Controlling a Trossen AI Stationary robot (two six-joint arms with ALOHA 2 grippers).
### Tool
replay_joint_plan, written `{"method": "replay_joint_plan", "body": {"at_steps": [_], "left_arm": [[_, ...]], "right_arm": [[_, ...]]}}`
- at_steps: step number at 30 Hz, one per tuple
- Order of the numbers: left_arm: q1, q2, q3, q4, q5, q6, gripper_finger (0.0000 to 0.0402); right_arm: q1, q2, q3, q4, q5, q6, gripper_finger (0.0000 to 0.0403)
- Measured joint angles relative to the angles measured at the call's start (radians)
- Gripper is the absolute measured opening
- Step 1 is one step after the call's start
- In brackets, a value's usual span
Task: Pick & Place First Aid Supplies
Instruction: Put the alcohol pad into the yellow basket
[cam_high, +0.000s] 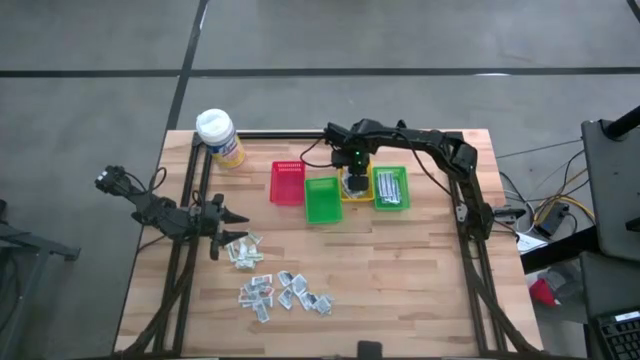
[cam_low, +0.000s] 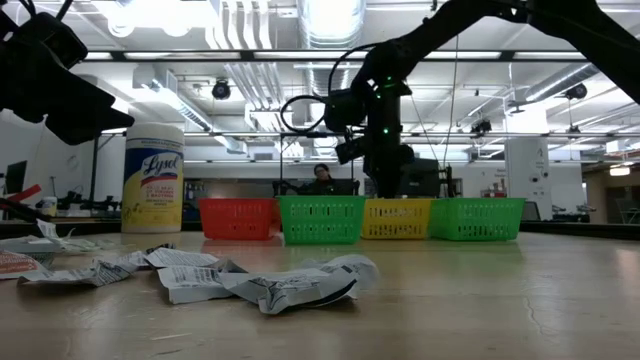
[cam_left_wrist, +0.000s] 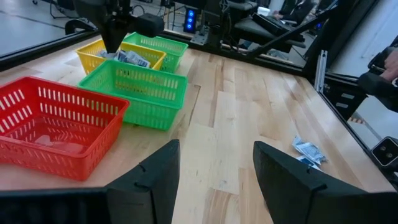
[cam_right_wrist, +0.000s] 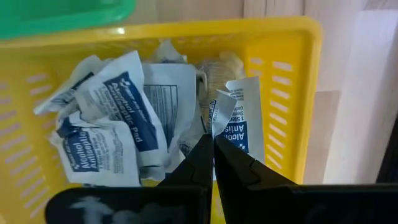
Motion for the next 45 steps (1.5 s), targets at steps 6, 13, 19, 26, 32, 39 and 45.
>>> {"method": "replay_joint_plan", "body": {"at_steps": [6, 13, 19, 26, 32, 39, 45], "left_arm": [[0.0, 0.0, 0.0, 0.0, 0.0, 0.0, 0.0197], [0.0, 0.0, 0.0, -0.001, 0.0, 0.0, 0.0197], [0.0, 0.0, 0.0, -0.001, 0.0, 0.0, 0.0197], [0.0, 0.0, 0.0, -0.001, 0.0, 0.0, 0.0197], [0.0, 0.0, 0.0, -0.001, 0.001, 0.0, 0.0197], [0.0, 0.0, 0.0, -0.001, 0.001, 0.0, 0.0197], [0.0, 0.0, 0.0, -0.001, 0.001, 0.0, 0.0197]], "right_arm": [[-0.002, 0.0, 0.0, 0.002, 0.0, 0.008, 0.0008], [-0.003, 0.0, 0.031, -0.02, 0.0, 0.01, 0.002], [-0.003, -0.002, 0.039, -0.027, 0.0, 0.005, 0.0076], [-0.002, -0.002, 0.081, -0.125, 0.001, 0.052, 0.0129], [0.009, -0.002, 0.2, -0.296, 0.001, 0.146, 0.0141], [0.076, -0.002, 0.393, -0.422, 0.0, 0.2, 0.0129], [0.182, -0.002, 0.546, -0.464, -0.008, 0.29, 0.0123]]}}
